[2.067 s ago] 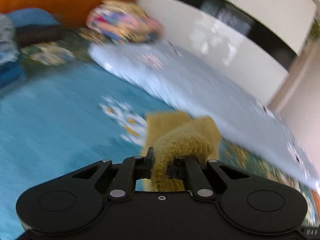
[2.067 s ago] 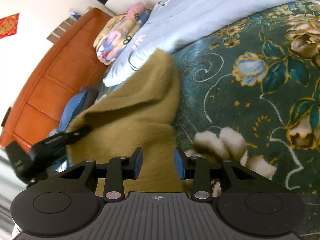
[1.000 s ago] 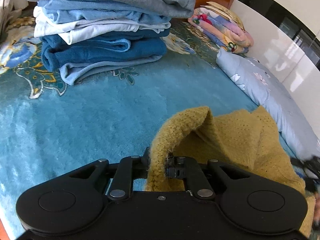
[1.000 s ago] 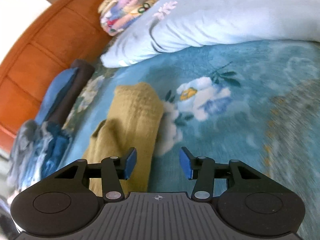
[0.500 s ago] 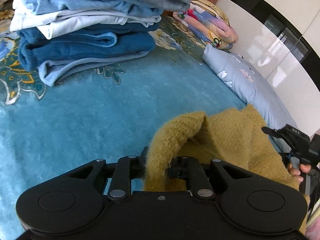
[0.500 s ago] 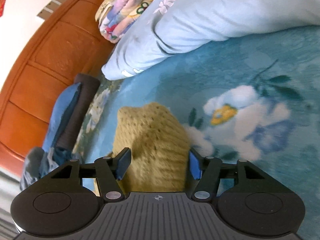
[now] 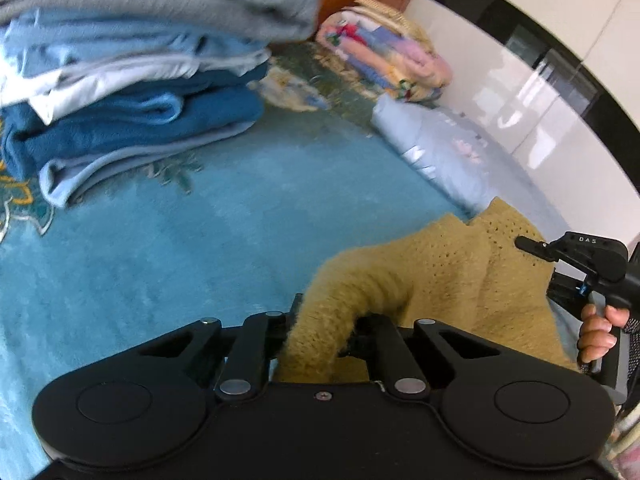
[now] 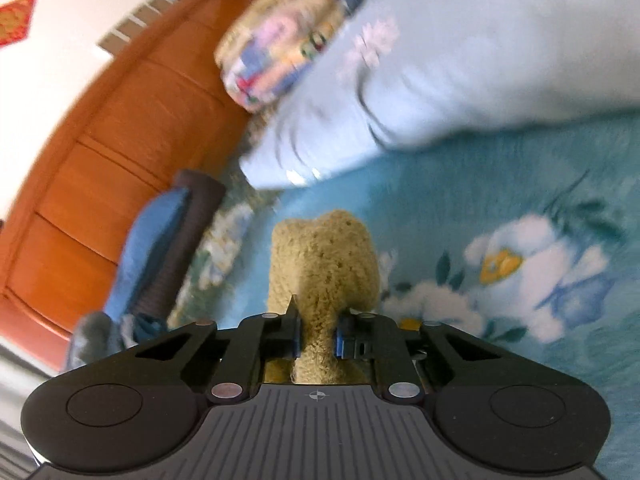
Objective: Fold clothes
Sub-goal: 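Lift the sweater with both grippers, holding two edges apart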
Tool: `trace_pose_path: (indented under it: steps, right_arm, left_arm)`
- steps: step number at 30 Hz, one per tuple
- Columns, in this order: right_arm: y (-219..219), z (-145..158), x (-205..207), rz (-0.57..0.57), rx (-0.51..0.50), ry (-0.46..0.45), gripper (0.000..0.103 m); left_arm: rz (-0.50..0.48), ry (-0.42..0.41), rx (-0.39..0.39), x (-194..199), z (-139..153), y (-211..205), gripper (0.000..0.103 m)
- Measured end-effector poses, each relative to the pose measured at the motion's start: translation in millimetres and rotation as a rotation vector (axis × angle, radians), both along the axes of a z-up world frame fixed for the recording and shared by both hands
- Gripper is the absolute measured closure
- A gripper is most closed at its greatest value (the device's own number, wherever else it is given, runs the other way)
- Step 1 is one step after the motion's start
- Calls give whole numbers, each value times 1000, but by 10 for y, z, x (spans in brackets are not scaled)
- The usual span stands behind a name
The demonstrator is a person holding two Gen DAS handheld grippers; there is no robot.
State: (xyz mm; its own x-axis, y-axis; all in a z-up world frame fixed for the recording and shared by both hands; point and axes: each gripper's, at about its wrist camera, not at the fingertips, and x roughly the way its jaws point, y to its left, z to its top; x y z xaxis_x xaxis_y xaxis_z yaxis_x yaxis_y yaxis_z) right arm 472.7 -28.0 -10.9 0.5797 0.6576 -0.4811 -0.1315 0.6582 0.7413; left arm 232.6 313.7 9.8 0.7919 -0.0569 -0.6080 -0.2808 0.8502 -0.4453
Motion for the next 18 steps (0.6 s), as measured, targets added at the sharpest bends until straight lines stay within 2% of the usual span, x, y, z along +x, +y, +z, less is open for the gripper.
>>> trace_pose_path:
  steps: [5, 18]
  right_arm:
    - [-483, 470, -268, -42, 30, -113, 91]
    - [-1901, 1997, -1308, -137, 43, -450, 91]
  left_arm:
    - [-60, -84, 25, -49, 382, -287, 96]
    - [-173, -327, 87, -258, 1597, -1234, 96]
